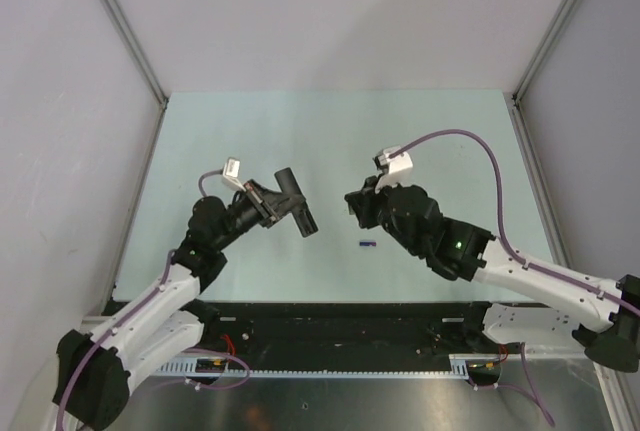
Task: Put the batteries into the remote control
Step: Load the battery into the remote control.
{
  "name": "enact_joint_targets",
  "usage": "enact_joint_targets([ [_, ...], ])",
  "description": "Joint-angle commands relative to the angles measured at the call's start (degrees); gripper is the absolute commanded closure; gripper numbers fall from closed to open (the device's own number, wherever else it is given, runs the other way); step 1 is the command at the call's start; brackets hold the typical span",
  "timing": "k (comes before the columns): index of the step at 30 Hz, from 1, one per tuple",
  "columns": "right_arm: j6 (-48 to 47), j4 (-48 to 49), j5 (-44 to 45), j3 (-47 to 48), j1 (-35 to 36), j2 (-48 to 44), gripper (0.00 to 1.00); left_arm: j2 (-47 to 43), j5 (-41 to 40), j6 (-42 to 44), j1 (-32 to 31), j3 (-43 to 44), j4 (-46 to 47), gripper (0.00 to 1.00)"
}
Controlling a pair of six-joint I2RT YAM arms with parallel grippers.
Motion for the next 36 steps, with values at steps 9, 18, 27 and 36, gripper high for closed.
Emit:
enact_joint_targets([
  [9,-6.73,23.68,14.62,-4.38,14.19,1.4,1.0,6.71,-4.38,-1.51,-4.48,8.58,2.7,1.0],
  [18,-6.02,27.55,14.8,-4.38,14.72,5.01,1.0,8.74,-2.98,-2.12,-5.09,9.2,4.28,1.0],
  [27,-6.9,30.36,16.91,-5.96,15.6,5.98,1.0,9.09,-0.78,-5.37,-5.18,9.29,6.92,1.0],
  [36,-9.45,34.23,19.54,-6.58,16.92,7.91,1.0,9.18,1.5,-8.71,-5.09,9.11,8.59,1.0],
])
